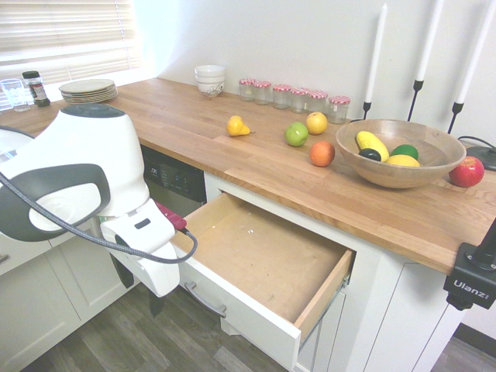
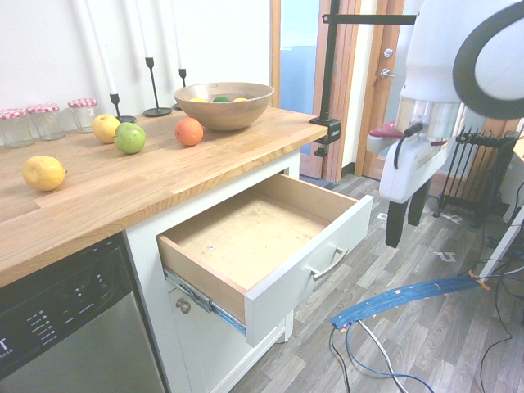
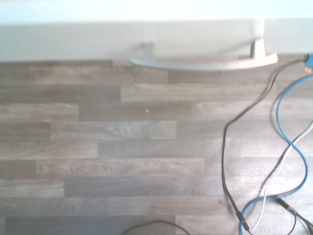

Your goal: Close the drawer

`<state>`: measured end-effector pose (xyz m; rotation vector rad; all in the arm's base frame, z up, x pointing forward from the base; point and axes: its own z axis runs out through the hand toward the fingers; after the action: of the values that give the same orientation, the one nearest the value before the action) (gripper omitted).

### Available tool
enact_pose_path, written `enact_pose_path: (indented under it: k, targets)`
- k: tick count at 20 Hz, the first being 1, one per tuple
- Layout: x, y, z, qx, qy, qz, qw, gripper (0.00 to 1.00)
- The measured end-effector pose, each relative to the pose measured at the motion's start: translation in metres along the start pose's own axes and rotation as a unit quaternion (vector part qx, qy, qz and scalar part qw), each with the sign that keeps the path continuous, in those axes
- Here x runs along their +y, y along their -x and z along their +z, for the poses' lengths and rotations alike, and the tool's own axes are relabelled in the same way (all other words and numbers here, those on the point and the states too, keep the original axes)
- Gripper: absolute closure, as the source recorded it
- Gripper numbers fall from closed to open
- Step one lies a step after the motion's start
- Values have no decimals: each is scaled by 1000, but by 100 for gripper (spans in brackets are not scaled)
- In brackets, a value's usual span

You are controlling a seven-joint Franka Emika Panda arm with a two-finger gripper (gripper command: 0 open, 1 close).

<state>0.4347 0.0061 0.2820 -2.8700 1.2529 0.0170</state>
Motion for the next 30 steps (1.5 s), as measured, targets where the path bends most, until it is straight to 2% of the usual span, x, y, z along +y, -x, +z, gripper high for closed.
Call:
enact_pose_path:
  k: [8,9,17,30]
  targets:
    - [9,-14,83,-10,19,5,1000,0]
    - [9,-14,92,-12,22,5,1000,100]
    - [-4,-26,148,-16,34,3,999,100]
    - [-14,-38,157,-14,31,-1,999,100]
